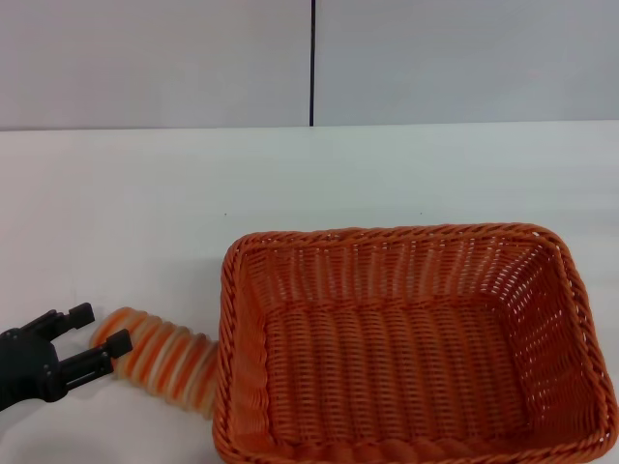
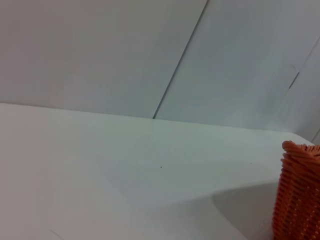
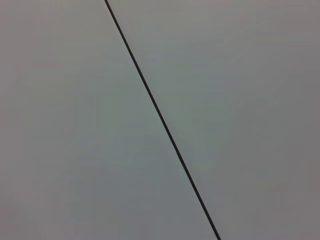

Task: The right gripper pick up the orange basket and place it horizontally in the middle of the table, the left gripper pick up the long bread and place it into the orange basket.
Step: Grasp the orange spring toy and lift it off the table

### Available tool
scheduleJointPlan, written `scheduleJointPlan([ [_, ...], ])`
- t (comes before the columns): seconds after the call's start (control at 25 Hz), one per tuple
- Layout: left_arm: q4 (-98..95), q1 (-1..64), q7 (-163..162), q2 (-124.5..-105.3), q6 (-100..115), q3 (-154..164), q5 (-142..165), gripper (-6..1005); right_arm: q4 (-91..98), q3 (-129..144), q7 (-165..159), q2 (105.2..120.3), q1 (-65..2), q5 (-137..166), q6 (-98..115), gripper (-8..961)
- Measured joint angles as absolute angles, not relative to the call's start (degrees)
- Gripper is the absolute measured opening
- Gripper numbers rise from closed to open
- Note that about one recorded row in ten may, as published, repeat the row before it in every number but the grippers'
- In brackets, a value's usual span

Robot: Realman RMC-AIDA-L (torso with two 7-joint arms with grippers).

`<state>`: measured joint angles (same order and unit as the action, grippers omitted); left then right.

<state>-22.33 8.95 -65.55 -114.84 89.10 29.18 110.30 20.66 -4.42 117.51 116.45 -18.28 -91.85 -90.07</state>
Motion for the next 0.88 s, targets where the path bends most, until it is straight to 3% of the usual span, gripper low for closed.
scheduleJointPlan([
  [0.88,-21.7,9.4,-65.44,-115.12,87.93,29.27,111.8,740,20.66,-4.39,117.6,116.54,-18.19,-91.85,-90.0,397],
])
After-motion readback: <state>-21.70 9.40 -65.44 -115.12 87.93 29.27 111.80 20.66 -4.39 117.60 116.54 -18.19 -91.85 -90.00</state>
